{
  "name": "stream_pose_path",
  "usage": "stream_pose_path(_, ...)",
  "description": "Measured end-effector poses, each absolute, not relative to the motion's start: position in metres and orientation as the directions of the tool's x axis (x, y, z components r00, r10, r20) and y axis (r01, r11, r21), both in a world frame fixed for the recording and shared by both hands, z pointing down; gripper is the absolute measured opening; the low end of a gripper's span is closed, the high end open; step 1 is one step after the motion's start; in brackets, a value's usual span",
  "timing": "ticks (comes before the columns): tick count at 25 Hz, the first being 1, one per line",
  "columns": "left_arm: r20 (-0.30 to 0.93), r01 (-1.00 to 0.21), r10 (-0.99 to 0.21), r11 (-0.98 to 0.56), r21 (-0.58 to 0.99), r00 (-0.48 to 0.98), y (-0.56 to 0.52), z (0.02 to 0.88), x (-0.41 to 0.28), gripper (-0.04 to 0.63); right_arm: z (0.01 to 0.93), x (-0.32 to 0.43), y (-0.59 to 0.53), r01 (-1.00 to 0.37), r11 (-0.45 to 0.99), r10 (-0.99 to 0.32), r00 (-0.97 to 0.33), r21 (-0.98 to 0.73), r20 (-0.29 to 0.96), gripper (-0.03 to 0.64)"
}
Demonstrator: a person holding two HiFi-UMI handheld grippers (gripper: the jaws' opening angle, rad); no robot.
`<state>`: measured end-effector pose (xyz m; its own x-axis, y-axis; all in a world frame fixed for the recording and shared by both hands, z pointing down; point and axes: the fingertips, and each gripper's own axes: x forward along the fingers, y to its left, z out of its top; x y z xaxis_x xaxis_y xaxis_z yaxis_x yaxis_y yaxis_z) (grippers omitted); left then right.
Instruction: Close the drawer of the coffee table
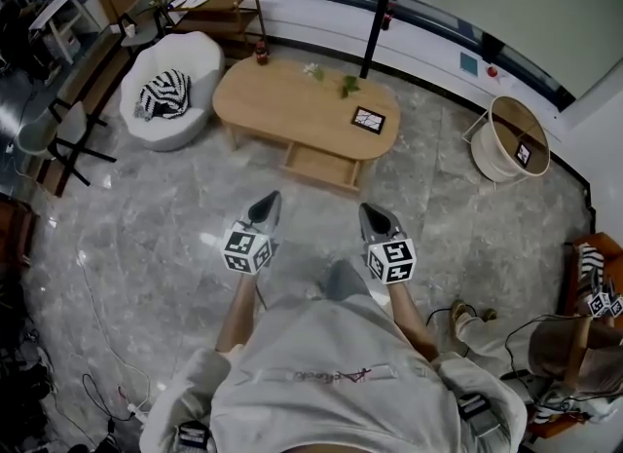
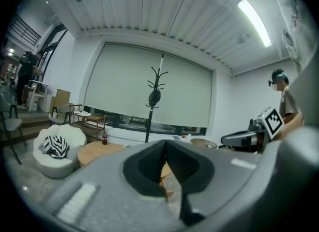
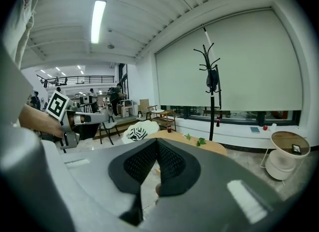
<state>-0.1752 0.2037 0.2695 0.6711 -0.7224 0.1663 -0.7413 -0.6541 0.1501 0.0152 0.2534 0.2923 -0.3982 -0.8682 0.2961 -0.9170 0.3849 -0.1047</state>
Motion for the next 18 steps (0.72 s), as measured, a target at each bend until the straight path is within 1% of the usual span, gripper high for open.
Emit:
stream_pose_path(4, 0.186, -0.74, -0.716, -0.653, 0.161, 0.672, 0.195, 0.277, -0.166, 0.0, 0.296, 0.023, 0.241, -0.915, 0.389, -0.863, -0.402, -0.105, 0.305, 0.005)
stream_pose_path(9, 0.201, -0.744, -0.717, -0.647, 0.164, 0.668, 0.171, 0.287, -0.157, 0.0, 0.294, 0.03, 0.207, -0.911, 0.399, -0.865, -0.41, -0.101, 0.288, 0.005)
stream_pose_path(18, 0.201, -0.74, -0.713, -0.656, 0.147, 0.672, 0.094, 0.283, -0.13, 0.0, 0.294, 0.05, 0.129, -0.907, 0.409, -0.864, -0.42, -0.102, 0.276, 0.005)
